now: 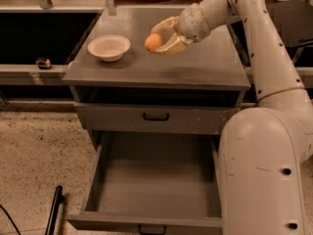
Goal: Place orange into middle drawer
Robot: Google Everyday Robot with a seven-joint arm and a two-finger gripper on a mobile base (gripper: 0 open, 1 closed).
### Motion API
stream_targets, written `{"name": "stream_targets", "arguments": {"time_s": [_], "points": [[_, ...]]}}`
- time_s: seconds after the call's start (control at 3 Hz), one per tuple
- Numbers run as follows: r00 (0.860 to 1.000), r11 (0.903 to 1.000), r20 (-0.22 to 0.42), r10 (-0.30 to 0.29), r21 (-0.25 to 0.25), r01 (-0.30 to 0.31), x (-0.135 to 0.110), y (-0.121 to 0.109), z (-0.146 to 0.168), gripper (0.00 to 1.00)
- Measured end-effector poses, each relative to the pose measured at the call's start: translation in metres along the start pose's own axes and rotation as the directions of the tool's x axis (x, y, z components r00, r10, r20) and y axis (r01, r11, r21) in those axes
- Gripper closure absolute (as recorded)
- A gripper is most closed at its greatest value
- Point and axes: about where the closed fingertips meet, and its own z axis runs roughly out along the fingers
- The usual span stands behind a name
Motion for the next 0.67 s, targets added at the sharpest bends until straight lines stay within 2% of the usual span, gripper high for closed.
{"name": "stream_targets", "arguments": {"time_s": [0.33, 0.67], "points": [[0.998, 0.9981, -0.005, 0.056, 0.026, -0.056, 0.015, -0.003, 0.003, 1.0], [0.999, 0.9974, -0.007, 0.048, 0.053, -0.047, 0.002, -0.004, 0.009, 1.0]]}}
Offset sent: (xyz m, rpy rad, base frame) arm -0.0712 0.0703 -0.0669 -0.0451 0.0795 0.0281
